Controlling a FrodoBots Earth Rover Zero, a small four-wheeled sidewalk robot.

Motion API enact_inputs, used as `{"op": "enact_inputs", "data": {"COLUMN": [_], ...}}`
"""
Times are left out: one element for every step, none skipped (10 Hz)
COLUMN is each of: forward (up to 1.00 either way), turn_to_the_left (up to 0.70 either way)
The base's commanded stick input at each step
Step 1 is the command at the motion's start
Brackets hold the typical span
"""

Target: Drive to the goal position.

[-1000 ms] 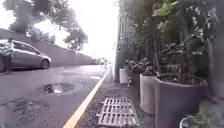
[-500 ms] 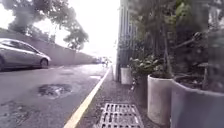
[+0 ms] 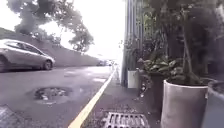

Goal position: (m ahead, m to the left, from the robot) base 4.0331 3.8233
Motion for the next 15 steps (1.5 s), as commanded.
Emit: {"op": "enact_inputs", "data": {"forward": [0.45,0.45,0.45,0.45,0.45,0.45,0.45,0.45,0.45,0.45,0.45,0.45,0.45,0.45,0.45], "turn_to_the_left": [0.0,0.0,0.0,0.0,0.0,0.0,0.0,0.0,0.0,0.0,0.0,0.0,0.0,0.0,0.0]}}
